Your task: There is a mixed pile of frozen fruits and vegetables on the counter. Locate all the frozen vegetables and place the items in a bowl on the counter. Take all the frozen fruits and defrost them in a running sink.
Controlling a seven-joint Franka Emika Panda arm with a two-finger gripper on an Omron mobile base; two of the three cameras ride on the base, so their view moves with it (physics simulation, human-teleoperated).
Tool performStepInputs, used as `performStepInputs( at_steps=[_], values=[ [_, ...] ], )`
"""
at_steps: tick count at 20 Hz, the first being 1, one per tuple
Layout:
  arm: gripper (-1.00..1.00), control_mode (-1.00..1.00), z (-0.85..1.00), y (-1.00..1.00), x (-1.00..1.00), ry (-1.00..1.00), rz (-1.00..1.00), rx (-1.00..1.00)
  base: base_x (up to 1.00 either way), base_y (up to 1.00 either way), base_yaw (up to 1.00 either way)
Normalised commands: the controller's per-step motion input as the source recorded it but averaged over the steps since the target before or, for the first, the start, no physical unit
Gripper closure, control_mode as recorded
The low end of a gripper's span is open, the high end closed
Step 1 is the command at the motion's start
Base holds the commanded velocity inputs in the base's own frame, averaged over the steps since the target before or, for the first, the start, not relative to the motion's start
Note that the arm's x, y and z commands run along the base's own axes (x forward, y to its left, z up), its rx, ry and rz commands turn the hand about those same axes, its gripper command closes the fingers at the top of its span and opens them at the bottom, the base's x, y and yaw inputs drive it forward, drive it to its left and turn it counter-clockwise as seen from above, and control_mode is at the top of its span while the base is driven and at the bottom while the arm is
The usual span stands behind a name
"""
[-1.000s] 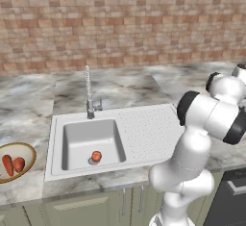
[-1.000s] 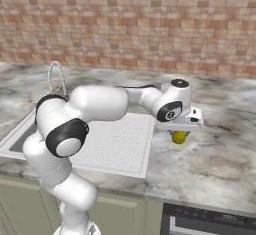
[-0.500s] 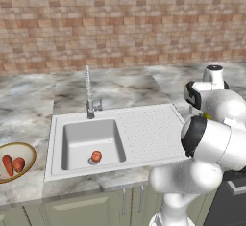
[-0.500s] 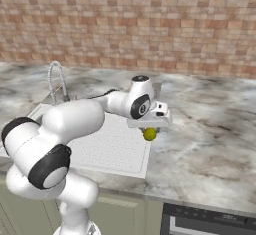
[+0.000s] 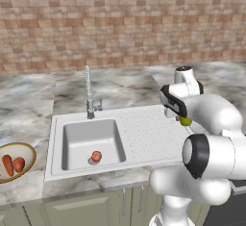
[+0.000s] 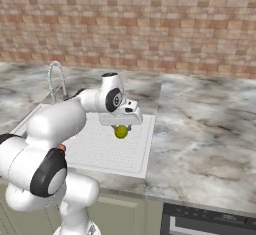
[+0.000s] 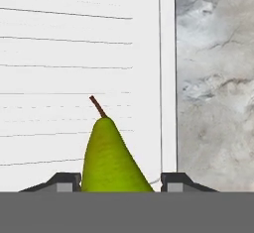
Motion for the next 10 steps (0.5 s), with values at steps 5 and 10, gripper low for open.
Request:
performStepInputs(
  at_steps=[5,10],
  values=[
    [1.0,-1.0,0.09,0.81,0.0,-0.06,0.0,0.28,0.0,0.0,0.0],
    [1.0,-1.0,-0.01,0.88,-0.01,-0.31,0.0,0.24,0.0,0.0,0.0]
  ],
)
